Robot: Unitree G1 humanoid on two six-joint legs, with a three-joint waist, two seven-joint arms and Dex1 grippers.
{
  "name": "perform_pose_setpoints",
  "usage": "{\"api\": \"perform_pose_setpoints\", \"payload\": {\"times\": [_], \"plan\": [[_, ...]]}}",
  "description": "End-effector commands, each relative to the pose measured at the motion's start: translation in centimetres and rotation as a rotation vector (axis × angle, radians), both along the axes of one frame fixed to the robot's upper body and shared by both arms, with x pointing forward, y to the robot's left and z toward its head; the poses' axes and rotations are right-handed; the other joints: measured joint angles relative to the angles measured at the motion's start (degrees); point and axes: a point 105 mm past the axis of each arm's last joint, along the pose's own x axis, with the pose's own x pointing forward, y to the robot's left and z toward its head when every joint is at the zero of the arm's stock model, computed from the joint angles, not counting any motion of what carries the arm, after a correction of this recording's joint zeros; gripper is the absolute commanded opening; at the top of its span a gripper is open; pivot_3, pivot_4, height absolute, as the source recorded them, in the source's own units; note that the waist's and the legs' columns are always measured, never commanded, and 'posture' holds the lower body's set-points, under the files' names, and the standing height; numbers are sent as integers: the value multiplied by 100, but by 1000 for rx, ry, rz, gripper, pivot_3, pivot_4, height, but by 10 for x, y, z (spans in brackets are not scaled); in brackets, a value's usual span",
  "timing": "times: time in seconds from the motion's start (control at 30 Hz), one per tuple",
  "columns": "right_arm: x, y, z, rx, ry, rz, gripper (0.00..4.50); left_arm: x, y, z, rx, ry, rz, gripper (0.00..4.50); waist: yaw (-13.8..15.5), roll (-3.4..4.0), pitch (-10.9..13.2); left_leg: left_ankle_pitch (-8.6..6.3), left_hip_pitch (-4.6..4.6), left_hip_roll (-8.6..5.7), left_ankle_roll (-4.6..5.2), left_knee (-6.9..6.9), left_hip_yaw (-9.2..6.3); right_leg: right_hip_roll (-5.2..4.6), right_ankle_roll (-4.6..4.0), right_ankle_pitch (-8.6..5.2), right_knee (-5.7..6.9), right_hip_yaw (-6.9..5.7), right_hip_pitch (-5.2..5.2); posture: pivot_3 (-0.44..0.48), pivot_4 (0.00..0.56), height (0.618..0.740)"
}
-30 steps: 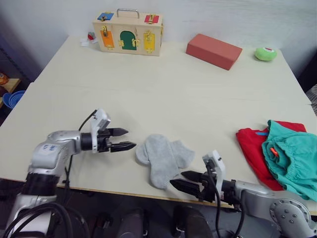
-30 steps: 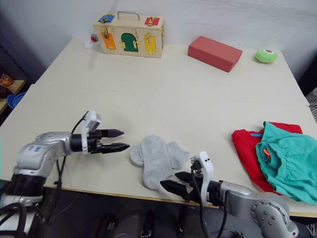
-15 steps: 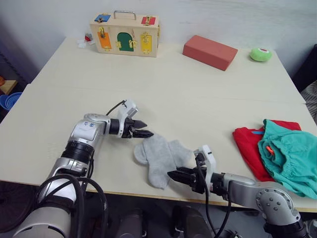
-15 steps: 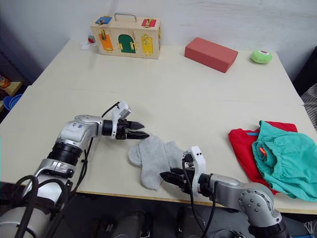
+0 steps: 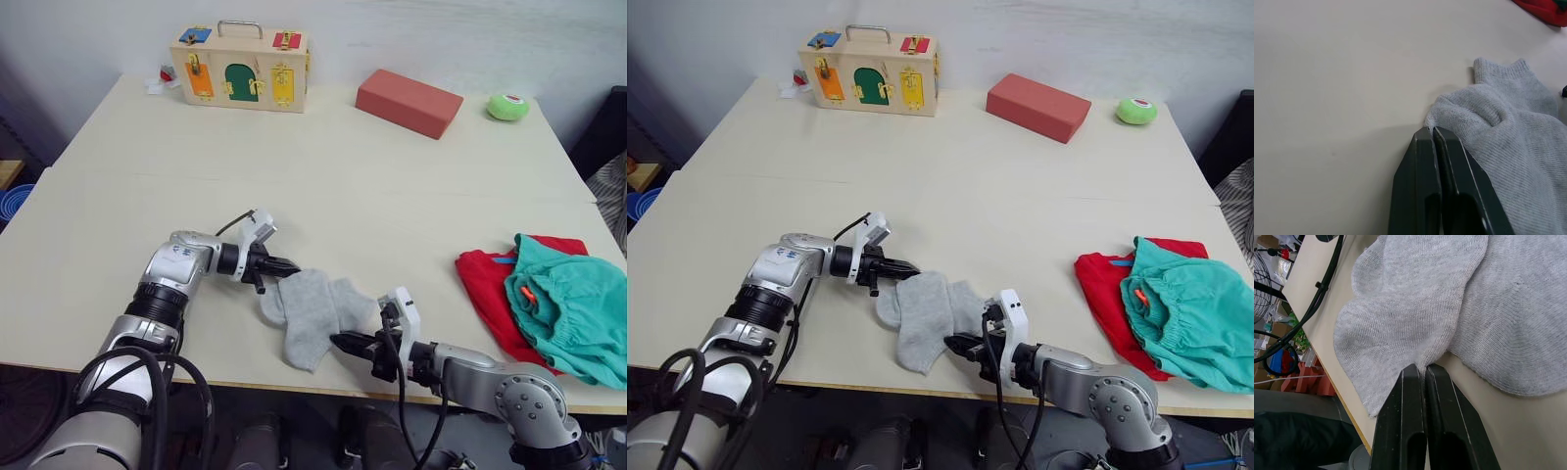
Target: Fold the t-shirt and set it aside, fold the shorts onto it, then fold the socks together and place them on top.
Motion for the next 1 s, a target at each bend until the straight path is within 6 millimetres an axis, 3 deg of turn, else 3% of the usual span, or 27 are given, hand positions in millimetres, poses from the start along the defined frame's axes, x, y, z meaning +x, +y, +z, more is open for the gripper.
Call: {"api": "perform_pose_setpoints", "payload": {"times": [0.03,0.17,0.37,0.83,1.0], "plan": [[-8,0,8,49,-9,51,0,0,6,22,-74,-61,1,41,3,1,1,0,-2,0,0,0,0,0,0,0,0,0,-2,0,150,740],[-13,-11,21,48,-34,123,0,-4,15,36,-111,-81,22,41,-2,3,3,-2,-9,0,3,-1,1,0,0,0,1,-1,-5,0,150,740],[-3,-26,37,15,-58,177,0,-22,20,46,-141,-94,57,41,3,4,8,-3,-12,-1,5,-3,-3,1,0,0,-1,-4,-2,0,150,740],[42,-57,63,-116,-37,284,0,-70,27,37,-167,-76,340,41,34,23,28,-4,-17,-5,9,1,-4,-2,8,5,-15,0,2,0,150,740],[58,-61,73,-144,-40,342,0,-87,19,32,-198,-47,395,41,36,24,30,-4,-18,-4,7,-3,-6,2,9,5,-37,-3,3,0,150,740]]}}
